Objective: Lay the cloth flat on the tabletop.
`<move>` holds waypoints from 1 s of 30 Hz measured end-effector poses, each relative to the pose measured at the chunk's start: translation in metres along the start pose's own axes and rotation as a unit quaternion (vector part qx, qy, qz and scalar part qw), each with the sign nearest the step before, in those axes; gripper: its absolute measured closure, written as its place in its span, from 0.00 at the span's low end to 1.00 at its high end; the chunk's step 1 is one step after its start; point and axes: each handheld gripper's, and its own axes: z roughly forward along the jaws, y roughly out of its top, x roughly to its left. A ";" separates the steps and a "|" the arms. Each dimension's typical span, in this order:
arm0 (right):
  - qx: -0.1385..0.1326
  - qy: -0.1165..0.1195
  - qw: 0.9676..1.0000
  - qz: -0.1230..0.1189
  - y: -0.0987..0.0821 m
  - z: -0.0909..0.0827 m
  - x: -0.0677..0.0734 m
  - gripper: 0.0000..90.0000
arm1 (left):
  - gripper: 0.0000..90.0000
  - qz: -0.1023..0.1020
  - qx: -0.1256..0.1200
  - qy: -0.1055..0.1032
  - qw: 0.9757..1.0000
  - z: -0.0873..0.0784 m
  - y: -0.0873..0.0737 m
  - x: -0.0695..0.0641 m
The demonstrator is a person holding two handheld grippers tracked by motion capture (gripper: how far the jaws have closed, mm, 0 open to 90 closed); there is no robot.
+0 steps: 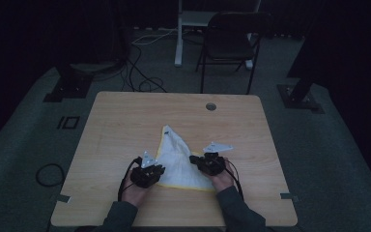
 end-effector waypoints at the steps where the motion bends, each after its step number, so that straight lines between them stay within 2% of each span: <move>1: 0.003 0.002 1.000 -0.005 -0.002 0.002 0.003 0.98 | 0.89 0.002 -0.007 -0.001 1.000 0.000 0.005 -0.001; 3: 0.014 0.007 1.000 -0.017 -0.006 0.005 0.009 0.98 | 0.88 0.004 -0.016 -0.003 1.000 0.001 0.011 -0.003; 5: 0.023 0.009 0.999 -0.032 -0.010 0.008 0.014 0.98 | 0.89 -0.003 -0.028 -0.016 0.999 0.001 0.018 -0.006; 10: 0.038 0.015 0.998 -0.046 -0.016 0.012 0.022 0.98 | 0.89 0.022 -0.041 -0.025 0.999 0.011 0.036 -0.018; 13: 0.047 0.020 0.997 -0.063 -0.018 0.013 0.027 0.97 | 0.89 0.028 -0.024 -0.023 0.999 0.027 0.038 -0.020; 15: 0.048 0.021 0.996 -0.070 -0.018 0.012 0.029 0.96 | 0.89 0.029 0.000 -0.017 0.999 0.037 0.035 -0.018; 18: 0.034 0.025 0.997 -0.068 -0.014 0.003 0.026 0.90 | 0.89 0.027 0.019 -0.014 0.999 0.044 0.028 -0.017; 21: 0.011 0.013 0.997 -0.069 -0.008 -0.008 0.020 0.82 | 0.89 0.029 0.030 -0.013 0.999 0.046 0.023 -0.016; 26: -0.009 -0.034 0.998 -0.060 0.002 -0.022 0.002 0.80 | 0.88 0.029 0.036 -0.009 0.999 0.043 0.016 -0.015; 27: -0.010 -0.048 0.997 -0.056 0.003 -0.023 -0.002 0.79 | 0.87 0.029 0.038 -0.009 0.999 0.042 0.013 -0.015; 30: -0.013 -0.071 0.997 -0.032 0.006 -0.027 -0.016 0.78 | 0.87 0.024 0.044 -0.008 0.999 0.041 0.006 -0.012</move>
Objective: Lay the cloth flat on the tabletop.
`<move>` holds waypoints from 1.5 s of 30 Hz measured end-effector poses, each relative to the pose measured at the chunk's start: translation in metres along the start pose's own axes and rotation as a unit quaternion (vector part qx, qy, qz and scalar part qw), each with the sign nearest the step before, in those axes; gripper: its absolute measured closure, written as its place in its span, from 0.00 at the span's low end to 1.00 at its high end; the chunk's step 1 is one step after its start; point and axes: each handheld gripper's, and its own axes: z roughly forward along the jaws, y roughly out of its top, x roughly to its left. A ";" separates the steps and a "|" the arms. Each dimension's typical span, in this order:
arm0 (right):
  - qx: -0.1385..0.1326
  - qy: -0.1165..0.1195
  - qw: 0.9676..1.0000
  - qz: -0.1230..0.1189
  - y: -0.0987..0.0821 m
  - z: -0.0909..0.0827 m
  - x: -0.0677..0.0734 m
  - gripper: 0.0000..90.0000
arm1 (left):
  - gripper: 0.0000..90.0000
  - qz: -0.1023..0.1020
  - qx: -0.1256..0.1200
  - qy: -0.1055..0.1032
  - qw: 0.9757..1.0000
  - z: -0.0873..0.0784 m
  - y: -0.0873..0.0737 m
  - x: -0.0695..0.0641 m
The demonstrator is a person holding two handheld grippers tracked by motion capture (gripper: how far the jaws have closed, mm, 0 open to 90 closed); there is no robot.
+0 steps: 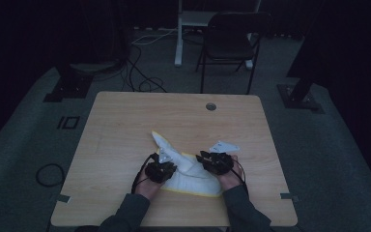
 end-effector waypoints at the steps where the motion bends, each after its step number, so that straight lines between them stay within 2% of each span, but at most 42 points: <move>1: 0.000 -0.006 1.000 0.007 0.000 0.000 -0.005 0.76 | 0.86 -0.001 -0.001 -0.001 1.000 -0.001 -0.002 0.001; 6: 0.022 -0.023 0.999 0.028 -0.002 0.004 -0.019 0.74 | 0.86 -0.002 0.000 0.007 1.000 -0.009 -0.009 0.003; 9: 0.043 -0.010 0.998 0.033 -0.003 0.012 -0.023 0.72 | 0.86 0.000 0.000 0.014 1.000 -0.012 -0.013 0.004; 13: 0.029 -0.010 0.999 0.031 0.005 0.014 -0.021 0.73 | 0.85 -0.004 -0.001 0.017 1.000 -0.016 -0.017 0.007; 18: 0.029 -0.002 1.000 0.009 0.026 0.021 -0.015 0.76 | 0.85 -0.002 -0.002 0.025 1.000 -0.019 -0.020 0.008; 21: 0.038 0.003 0.999 -0.002 0.029 0.029 -0.012 0.80 | 0.85 -0.005 -0.004 0.027 1.000 -0.020 -0.022 0.009; 26: 0.085 0.014 0.996 -0.035 0.027 0.056 -0.004 0.82 | 0.85 -0.009 -0.005 0.028 1.000 -0.022 -0.024 0.012; 30: 0.114 0.009 0.991 -0.064 0.024 0.070 0.002 0.78 | 0.85 -0.012 -0.008 0.025 1.000 -0.022 -0.025 0.013; 33: 0.130 0.002 0.989 -0.068 0.020 0.077 0.004 0.76 | 0.85 -0.010 -0.010 0.026 1.000 -0.022 -0.025 0.013; 38: 0.130 0.000 0.989 -0.068 0.018 0.077 0.005 0.75 | 0.85 -0.011 -0.014 0.026 1.000 -0.022 -0.027 0.013; 42: 0.127 0.005 0.989 -0.070 0.016 0.076 0.007 0.87 | 0.85 -0.012 -0.016 0.026 0.999 -0.022 -0.028 0.014; 45: 0.133 0.023 0.989 -0.063 0.017 0.077 0.007 0.96 | 0.85 -0.017 -0.021 0.025 0.999 -0.022 -0.029 0.014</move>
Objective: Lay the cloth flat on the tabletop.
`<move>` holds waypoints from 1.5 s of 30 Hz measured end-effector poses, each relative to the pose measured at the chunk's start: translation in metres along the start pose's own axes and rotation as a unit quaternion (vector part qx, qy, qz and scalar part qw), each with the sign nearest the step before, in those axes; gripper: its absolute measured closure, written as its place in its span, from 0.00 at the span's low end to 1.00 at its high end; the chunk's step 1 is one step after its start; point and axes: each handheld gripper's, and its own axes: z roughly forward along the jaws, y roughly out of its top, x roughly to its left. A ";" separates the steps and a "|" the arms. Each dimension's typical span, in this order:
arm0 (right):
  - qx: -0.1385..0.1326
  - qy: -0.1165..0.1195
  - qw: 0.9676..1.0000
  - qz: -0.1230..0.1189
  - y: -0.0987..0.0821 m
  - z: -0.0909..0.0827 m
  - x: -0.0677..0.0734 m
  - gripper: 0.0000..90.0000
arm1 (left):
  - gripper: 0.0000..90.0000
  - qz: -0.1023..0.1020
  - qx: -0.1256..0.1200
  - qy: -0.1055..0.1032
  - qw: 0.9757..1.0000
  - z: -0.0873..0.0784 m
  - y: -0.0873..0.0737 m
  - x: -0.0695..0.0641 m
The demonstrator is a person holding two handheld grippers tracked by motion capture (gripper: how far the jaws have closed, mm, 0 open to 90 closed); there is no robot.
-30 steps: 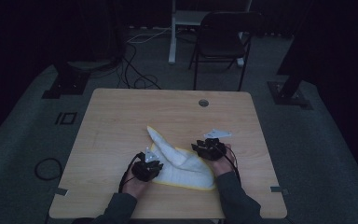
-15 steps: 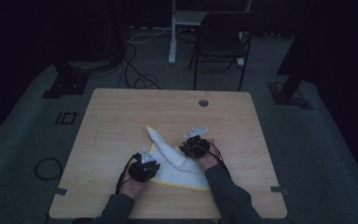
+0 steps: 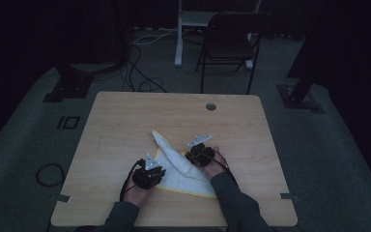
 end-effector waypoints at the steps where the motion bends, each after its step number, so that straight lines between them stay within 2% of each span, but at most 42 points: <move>1: 0.002 0.003 1.000 0.002 0.000 0.000 -0.002 0.97 | 0.85 0.001 -0.001 0.001 1.000 0.000 -0.001 0.000; 9: 0.002 -0.033 0.999 0.019 -0.004 -0.005 -0.014 0.99 | 0.85 -0.007 -0.004 0.001 1.000 -0.003 -0.004 0.001; 17: -0.007 -0.066 0.997 0.043 -0.011 -0.014 -0.033 0.99 | 0.85 -0.013 -0.006 0.003 1.000 -0.006 -0.007 0.001; 19: -0.010 -0.082 0.995 0.055 -0.014 -0.019 -0.042 0.98 | 0.85 -0.016 -0.007 0.004 1.000 -0.007 -0.009 0.001; 28: -0.024 -0.109 0.990 0.085 -0.022 -0.035 -0.068 0.98 | 0.85 -0.023 -0.005 0.008 1.000 -0.011 -0.012 -0.001; 36: -0.040 -0.146 0.983 0.105 -0.024 -0.054 -0.090 0.98 | 0.84 -0.024 -0.001 0.016 1.000 -0.012 -0.012 -0.004; 38: -0.048 -0.147 0.981 0.115 -0.025 -0.057 -0.095 0.98 | 0.84 -0.025 -0.001 0.018 1.000 -0.012 -0.012 -0.005; 40: -0.052 -0.151 0.980 0.119 -0.025 -0.059 -0.097 0.98 | 0.84 -0.024 0.001 0.019 1.000 -0.012 -0.012 -0.006; 45: -0.053 -0.154 0.980 0.112 -0.023 -0.059 -0.096 0.96 | 0.81 -0.027 0.001 0.006 1.000 -0.012 -0.011 -0.007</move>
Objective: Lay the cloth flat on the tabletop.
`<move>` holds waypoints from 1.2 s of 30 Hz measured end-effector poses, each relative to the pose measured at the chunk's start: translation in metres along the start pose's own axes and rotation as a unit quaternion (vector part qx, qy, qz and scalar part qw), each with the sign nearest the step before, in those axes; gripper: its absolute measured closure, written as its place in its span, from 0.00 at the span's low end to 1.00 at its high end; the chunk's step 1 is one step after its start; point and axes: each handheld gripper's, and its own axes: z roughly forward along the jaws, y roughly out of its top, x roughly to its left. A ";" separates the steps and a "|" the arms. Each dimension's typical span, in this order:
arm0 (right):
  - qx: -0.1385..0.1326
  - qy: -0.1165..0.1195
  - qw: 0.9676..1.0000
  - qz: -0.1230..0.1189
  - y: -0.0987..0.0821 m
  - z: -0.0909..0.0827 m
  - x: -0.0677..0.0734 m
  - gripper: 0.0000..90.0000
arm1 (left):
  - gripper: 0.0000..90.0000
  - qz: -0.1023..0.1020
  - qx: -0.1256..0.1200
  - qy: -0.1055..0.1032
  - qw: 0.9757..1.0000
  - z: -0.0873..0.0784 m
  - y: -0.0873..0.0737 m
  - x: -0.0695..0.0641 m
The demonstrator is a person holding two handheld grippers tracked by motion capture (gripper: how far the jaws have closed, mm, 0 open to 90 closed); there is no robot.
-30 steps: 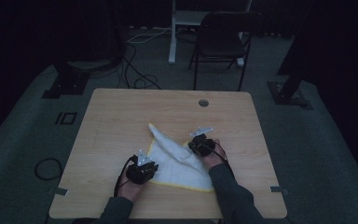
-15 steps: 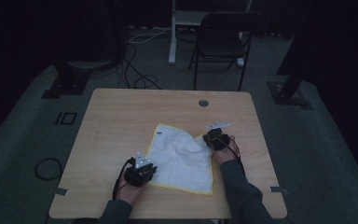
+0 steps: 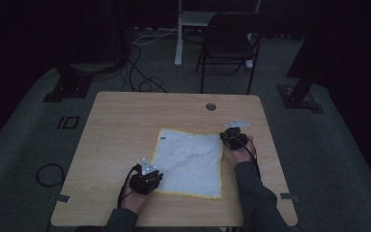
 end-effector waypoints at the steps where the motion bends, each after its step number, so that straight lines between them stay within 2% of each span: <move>1: -0.001 0.001 1.000 -0.001 0.000 -0.001 0.001 0.92 | 0.79 0.003 -0.003 0.001 1.000 0.000 0.001 0.000; 2: -0.001 0.003 1.000 -0.001 0.001 -0.002 0.002 0.87 | 0.78 0.005 -0.008 0.006 1.000 -0.001 0.002 0.000; 7: -0.017 0.021 0.999 -0.021 0.000 -0.014 0.016 0.79 | 0.78 0.012 -0.023 0.020 0.999 -0.002 0.016 0.007; 12: -0.023 0.044 0.998 -0.034 -0.009 -0.022 0.035 0.76 | 0.78 0.021 -0.034 0.030 0.999 0.005 0.032 0.021; 16: -0.026 0.071 0.996 -0.039 -0.021 -0.027 0.052 0.74 | 0.78 0.018 -0.038 0.039 0.998 0.015 0.042 0.033; 24: -0.015 0.095 0.994 -0.059 -0.041 -0.028 0.082 0.72 | 0.78 0.028 -0.037 0.048 0.998 0.037 0.061 0.048; 29: -0.008 0.099 0.993 -0.068 -0.049 -0.030 0.088 0.71 | 0.78 0.036 -0.027 0.051 0.998 0.049 0.067 0.052; 36: -0.001 0.093 0.993 -0.069 -0.057 -0.033 0.085 0.71 | 0.79 0.034 -0.004 0.068 0.997 0.055 0.061 0.058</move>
